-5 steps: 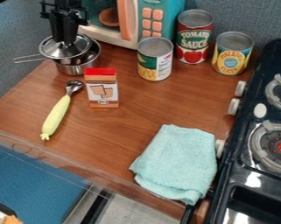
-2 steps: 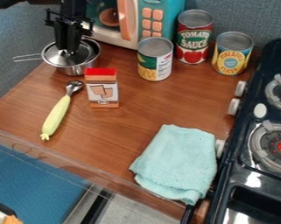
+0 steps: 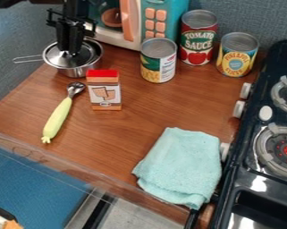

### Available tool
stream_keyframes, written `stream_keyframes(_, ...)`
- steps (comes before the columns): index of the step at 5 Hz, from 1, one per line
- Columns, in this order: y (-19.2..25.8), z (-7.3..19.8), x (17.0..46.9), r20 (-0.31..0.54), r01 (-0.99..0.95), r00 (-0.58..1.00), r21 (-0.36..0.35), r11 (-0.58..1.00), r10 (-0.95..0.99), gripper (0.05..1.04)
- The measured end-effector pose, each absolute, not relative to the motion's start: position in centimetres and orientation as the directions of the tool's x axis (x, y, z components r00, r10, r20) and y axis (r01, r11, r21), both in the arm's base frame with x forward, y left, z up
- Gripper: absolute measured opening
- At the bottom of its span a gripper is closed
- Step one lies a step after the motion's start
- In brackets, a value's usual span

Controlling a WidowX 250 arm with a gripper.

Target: Take the silver lid at the center of the table and put it on top of the pot

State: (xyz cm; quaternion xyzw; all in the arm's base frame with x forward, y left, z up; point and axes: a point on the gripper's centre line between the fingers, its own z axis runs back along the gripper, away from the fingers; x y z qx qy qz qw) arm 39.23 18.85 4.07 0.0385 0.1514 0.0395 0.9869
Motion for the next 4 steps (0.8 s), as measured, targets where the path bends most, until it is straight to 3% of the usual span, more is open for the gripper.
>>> stream_keyframes(3,18.2,4.2,40.0,-0.276,-0.053,0.958,0.096,0.994,0.078,0.268)
stream_keyframes(4,17.8,4.2,40.8,-0.263,-0.066,0.961,0.062,0.996,0.08,0.268)
